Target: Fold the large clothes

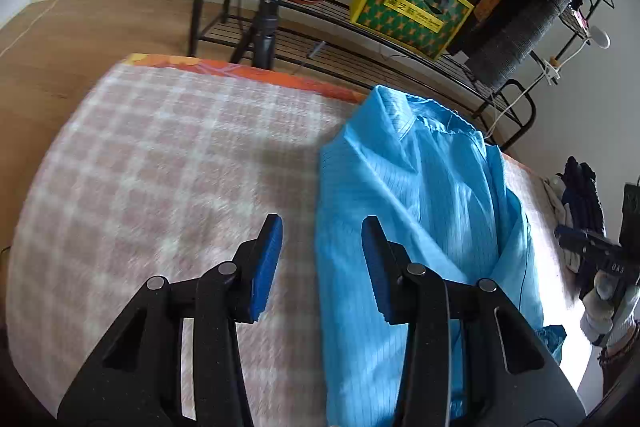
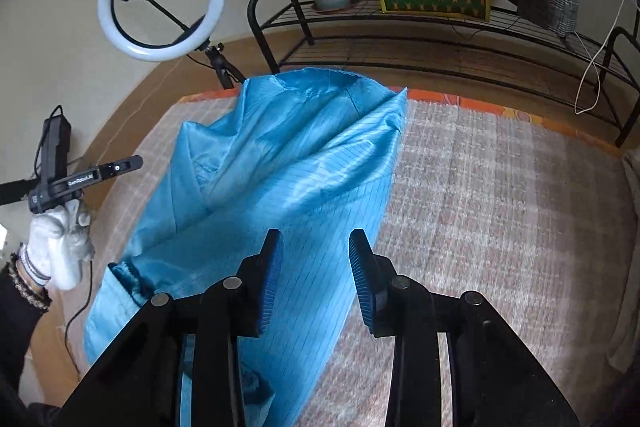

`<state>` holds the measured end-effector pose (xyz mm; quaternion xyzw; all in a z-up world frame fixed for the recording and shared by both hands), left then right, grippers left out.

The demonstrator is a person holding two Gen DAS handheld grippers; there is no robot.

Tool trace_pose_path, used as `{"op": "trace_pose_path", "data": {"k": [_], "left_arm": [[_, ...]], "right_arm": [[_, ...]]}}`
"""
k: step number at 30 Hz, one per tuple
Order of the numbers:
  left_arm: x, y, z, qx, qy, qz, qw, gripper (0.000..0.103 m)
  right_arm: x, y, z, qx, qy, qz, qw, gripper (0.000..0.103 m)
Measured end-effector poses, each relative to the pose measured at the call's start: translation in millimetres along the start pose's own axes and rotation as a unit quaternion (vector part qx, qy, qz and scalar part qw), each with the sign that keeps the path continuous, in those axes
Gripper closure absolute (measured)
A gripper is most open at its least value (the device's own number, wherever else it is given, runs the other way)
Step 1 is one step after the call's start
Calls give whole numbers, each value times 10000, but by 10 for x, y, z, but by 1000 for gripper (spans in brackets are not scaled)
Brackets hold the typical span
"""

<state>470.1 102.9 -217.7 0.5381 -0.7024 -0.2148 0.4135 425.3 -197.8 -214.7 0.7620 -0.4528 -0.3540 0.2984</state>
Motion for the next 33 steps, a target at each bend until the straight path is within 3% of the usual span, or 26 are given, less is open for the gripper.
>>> {"op": "trace_pose_path", "data": {"k": [5, 6, 8, 16, 19, 20, 23, 26, 28, 30, 33], "left_arm": [[185, -256, -22, -214, -407, 465, 9979, 62], [233, -293, 3, -289, -495, 546, 9969, 62], [327, -371, 71, -430, -702, 658, 9944, 62], [472, -440, 219, -551, -955, 988, 9890, 62], [502, -343, 189, -377, -1152, 1002, 9876, 62], [479, -286, 140, -240, -1191, 948, 9881, 62], [307, -177, -106, 2, -1024, 831, 9913, 57], [38, -206, -438, 40, -340, 939, 9950, 41], [-59, -312, -616, -27, -44, 935, 9956, 40], [-80, -387, -720, 79, -20, 813, 9967, 40], [28, -603, -789, -82, -320, 583, 9978, 40]], "right_arm": [[-212, -164, -535, 1, 165, -482, 9987, 65], [-292, -216, -648, -38, 231, -662, 9975, 56], [-439, -396, -866, -142, 257, -970, 9949, 49], [-794, -1515, -1302, -595, -158, -1184, 9911, 49], [-881, -1868, -1309, -778, -147, -974, 9921, 50], [-889, -1954, -1300, -866, -152, -828, 9927, 55], [-916, -1823, -1305, -788, 21, -929, 9926, 55], [-811, -1416, -1339, -434, 31, -1212, 9917, 55], [-665, -1117, -1313, -199, 39, -1249, 9920, 55], [-442, -902, -1232, -61, 9, -1003, 9949, 55], [34, -698, -1060, 11, -87, -348, 9994, 55]]}}
Point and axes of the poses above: each gripper's, at about its wrist camera, not at the fingertips, and y roughly against the way its jaws point, x to its right, z to its underside, the point moved 4 cm from there along -y, roughly the way its jaws point, and after that the axes turned 1 degree about -x, right-handed, at the moved point
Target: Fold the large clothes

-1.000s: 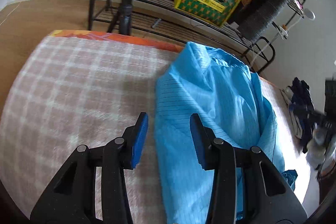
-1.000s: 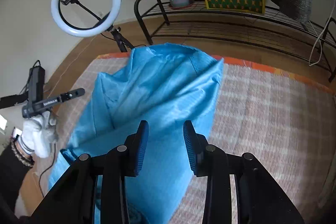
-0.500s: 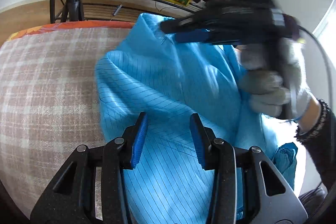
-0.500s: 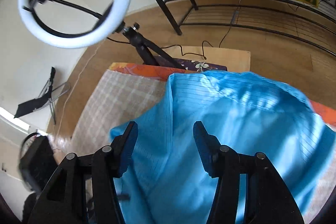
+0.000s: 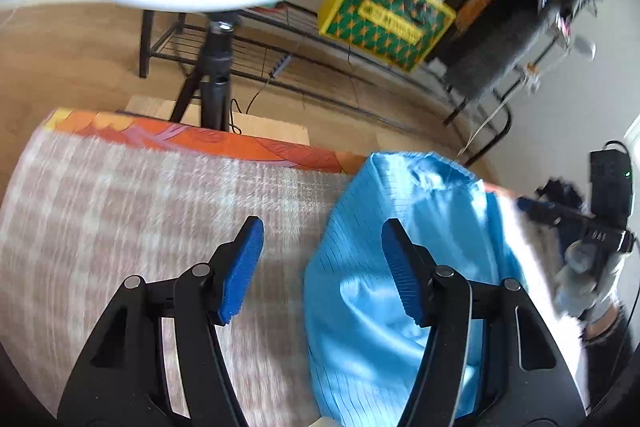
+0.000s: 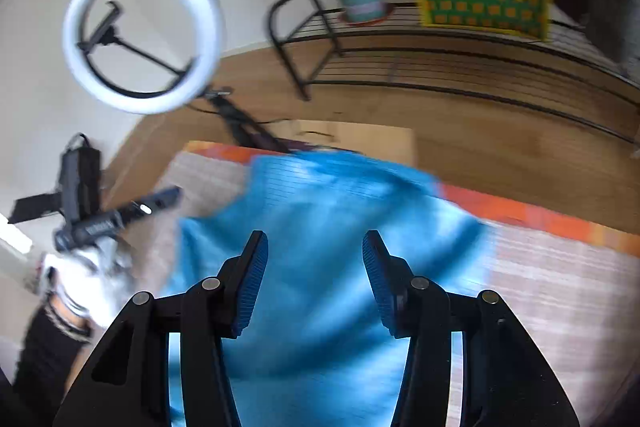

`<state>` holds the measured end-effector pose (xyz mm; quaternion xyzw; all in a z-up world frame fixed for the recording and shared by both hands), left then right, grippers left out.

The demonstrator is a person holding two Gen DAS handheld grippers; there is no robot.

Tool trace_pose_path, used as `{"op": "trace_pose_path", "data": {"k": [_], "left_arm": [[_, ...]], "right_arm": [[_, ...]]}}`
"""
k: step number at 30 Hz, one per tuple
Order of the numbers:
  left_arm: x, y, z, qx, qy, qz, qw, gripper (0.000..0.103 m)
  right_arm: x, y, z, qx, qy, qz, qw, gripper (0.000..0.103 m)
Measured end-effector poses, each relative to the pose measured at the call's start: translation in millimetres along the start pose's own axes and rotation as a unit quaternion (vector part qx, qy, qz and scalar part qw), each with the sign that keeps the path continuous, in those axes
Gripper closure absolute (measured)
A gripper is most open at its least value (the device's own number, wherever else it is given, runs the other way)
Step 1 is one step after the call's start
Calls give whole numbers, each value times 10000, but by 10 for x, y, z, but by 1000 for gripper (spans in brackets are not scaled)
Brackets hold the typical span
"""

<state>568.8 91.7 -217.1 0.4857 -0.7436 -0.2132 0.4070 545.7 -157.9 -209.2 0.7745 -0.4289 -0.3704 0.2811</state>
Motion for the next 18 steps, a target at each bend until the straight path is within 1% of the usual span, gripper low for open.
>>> {"op": "trace_pose_path", "data": {"k": [2, 4, 6, 8, 9, 10, 12, 13, 15, 16, 17, 18], "left_arm": [[96, -137, 40, -191, -113, 98, 9997, 40], [187, -249, 28, -189, -290, -18, 9994, 40], [237, -329, -4, -264, -314, 37, 9992, 40], [285, -454, -86, -347, -231, 126, 9990, 40], [317, -492, -113, -381, -207, 149, 9989, 40], [338, -549, -141, -421, -212, 130, 9988, 40], [371, -622, -168, -445, -289, 28, 9986, 40], [385, -668, -187, -436, -327, -48, 9985, 40], [404, -733, -191, -439, -317, -84, 9985, 40], [415, -770, -187, -467, -347, -125, 9982, 41], [437, -795, -182, -469, -455, -183, 9977, 56], [452, -825, -179, -495, -546, -275, 9969, 88]], "right_arm": [[385, 96, 112, 50, -291, 294, 9991, 55], [662, 101, 182, 31, -584, 321, 9978, 55], [890, 33, 258, -72, -818, 263, 9963, 55], [1027, -57, 292, -142, -984, 54, 9950, 55], [1045, -103, 295, -152, -1028, -84, 9945, 54], [1053, -107, 287, -44, -1024, -150, 9946, 52], [1017, -178, 208, -21, -1002, -379, 9942, 51], [993, -220, 179, -22, -965, -417, 9945, 51], [909, -304, 111, 11, -785, -314, 9964, 52], [850, -329, 92, -13, -721, -376, 9967, 54], [807, -363, 77, -28, -688, -445, 9966, 62], [763, -393, 73, -62, -635, -476, 9968, 77]]}}
Point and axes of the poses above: each gripper's, at about its wrist camera, not at the fingertips, and y roughly against the way its jaws point, x to its right, z to its underside, the point moved 4 cm from there along -y, roughly the way its jaws point, and after that the axes turned 1 degree about -x, right-handed, at the moved point
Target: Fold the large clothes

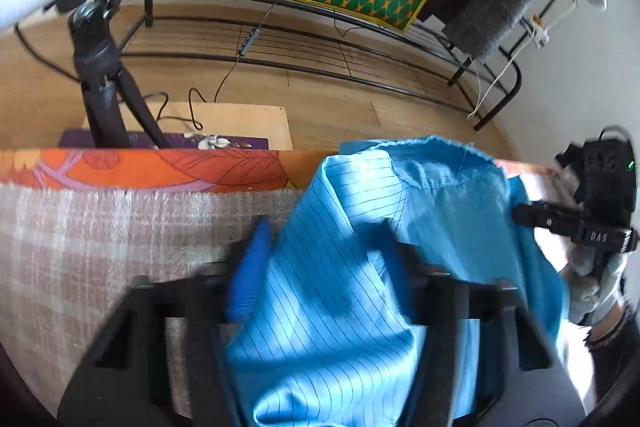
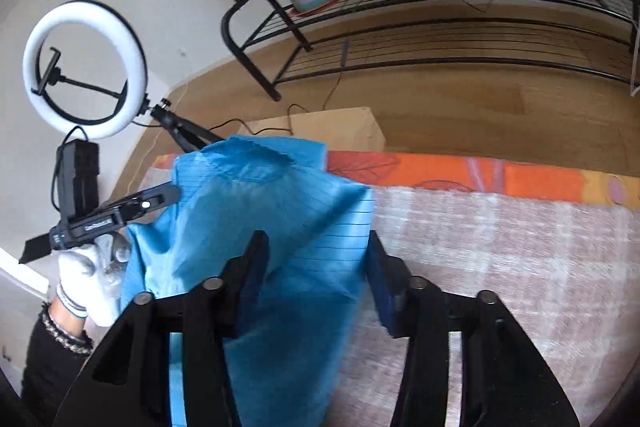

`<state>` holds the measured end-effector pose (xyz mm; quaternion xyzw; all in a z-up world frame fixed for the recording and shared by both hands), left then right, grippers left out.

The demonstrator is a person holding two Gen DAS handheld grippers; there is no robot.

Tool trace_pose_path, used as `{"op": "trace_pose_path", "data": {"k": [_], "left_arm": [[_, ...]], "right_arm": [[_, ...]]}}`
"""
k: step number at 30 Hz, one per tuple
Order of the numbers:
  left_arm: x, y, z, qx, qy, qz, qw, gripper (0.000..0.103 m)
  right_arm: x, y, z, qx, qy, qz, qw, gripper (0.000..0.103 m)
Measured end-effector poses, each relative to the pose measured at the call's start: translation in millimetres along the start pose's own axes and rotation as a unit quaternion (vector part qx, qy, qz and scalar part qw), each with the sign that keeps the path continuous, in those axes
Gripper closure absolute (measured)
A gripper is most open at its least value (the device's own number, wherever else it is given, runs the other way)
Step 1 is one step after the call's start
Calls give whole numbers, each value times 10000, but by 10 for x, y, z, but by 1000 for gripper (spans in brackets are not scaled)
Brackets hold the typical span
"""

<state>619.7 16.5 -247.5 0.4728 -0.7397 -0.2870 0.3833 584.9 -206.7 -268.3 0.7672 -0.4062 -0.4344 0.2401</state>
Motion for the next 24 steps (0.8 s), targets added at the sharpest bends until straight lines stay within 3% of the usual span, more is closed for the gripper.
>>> {"op": "trace_pose_path", "data": {"k": [1, 4, 9, 15, 24], "left_arm": [[11, -14, 9, -37, -67, -52, 10000, 98], [64, 83, 44, 200, -281, -187, 9992, 101], [135, 413, 47, 567, -309, -263, 9976, 103], [339, 1084, 104, 935, -386, -322, 9943, 103], [860, 2119, 532, 1260, -527, -284, 9902, 103]], "right_arm": [[-41, -23, 0, -28, 89, 31, 10000, 89], [-161, -28, 6, 43, 297, 149, 9994, 97], [-342, 189, -41, 353, 500, 207, 9979, 99], [-728, 605, -67, 687, 766, 297, 9942, 101], [-1467, 1344, 257, 1006, 1214, 297, 9870, 101]]}}
Point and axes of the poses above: each gripper's, at about its wrist camera, not at the fingertips, and y roughly against the way its jaws point, x to its right, z to its underside, the point moved 4 cm from there along -y, roughly the way its jaws point, and after that the axes turned 1 degree about -x, right-handed, at the moved point
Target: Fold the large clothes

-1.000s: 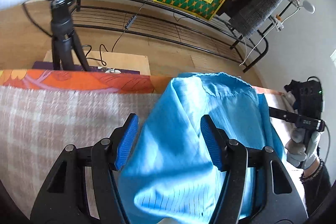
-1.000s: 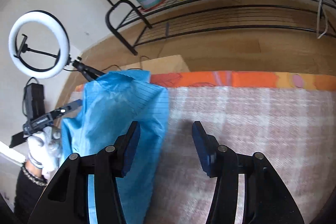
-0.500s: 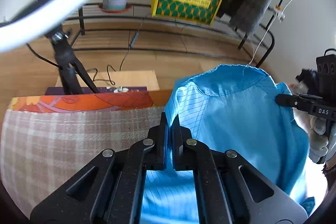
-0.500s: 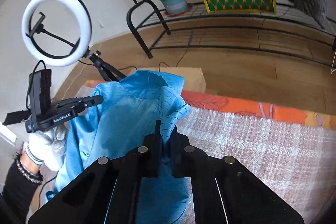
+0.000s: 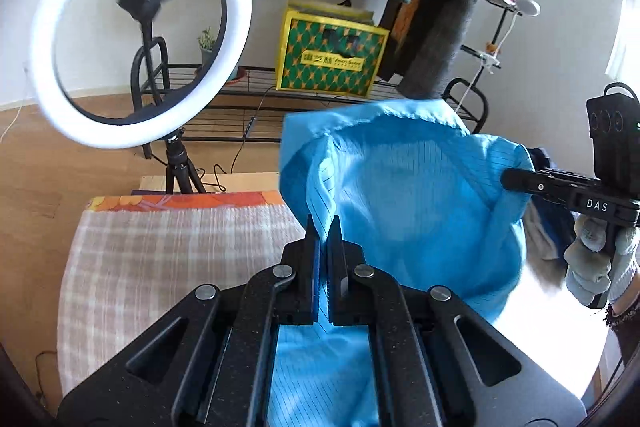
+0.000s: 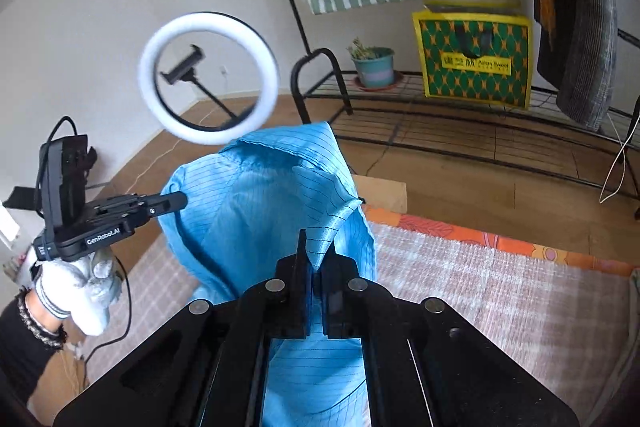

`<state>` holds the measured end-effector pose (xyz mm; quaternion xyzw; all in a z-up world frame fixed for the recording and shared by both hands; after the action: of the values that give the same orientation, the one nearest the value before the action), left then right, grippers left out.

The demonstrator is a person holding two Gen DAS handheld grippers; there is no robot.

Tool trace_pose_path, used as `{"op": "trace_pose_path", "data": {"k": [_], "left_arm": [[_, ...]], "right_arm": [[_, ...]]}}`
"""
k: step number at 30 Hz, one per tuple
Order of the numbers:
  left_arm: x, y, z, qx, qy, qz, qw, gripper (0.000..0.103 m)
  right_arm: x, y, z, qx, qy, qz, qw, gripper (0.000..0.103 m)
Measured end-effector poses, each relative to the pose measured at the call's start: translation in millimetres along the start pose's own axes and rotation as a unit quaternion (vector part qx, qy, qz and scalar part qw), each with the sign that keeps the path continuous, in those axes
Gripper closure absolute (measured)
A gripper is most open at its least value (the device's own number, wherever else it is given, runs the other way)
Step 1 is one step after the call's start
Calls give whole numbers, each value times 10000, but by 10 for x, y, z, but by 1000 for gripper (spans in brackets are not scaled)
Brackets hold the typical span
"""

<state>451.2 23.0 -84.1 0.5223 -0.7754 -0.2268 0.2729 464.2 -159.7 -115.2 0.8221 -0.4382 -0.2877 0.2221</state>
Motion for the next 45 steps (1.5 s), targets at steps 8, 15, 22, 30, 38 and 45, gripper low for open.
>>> {"op": "trace_pose_path", "data": {"k": [8, 15, 22, 30, 38, 45], "left_arm": [[254, 875, 473, 119, 107, -47, 9999, 103], [480, 1380, 1195, 13, 189, -27, 9998, 103], [670, 1576, 1945, -286, 209, -80, 9993, 103], [878, 1538, 2701, -731, -339, -419, 9959, 103], [681, 1812, 3210, -1100, -71, -533, 9925, 99], [232, 1973, 3099, -808, 1347, -232, 9873, 59]], "right_arm": [[-512, 672, 415, 106, 132, -33, 9999, 101], [-984, 1080, 1116, -43, 395, -27, 9992, 101], [-1195, 1270, 1821, -197, 453, 133, 9987, 101], [-1299, 1321, 2430, -438, 790, 503, 9946, 101], [-1330, 1333, 3038, -910, 1477, 1019, 9795, 91], [-1140, 1573, 3172, -856, 593, 643, 9925, 69]]}}
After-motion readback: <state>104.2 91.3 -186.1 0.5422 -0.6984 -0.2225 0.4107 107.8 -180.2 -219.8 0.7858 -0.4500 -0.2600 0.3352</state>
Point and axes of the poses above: each gripper's, at about its wrist camera, not at the fingertips, and y roughly against the way its jaws point, x to its right, z to its underside, the point moved 4 cm from there along -y, roughly the way its jaws point, and after that the axes turned 1 degree about -x, right-handed, at the moved point
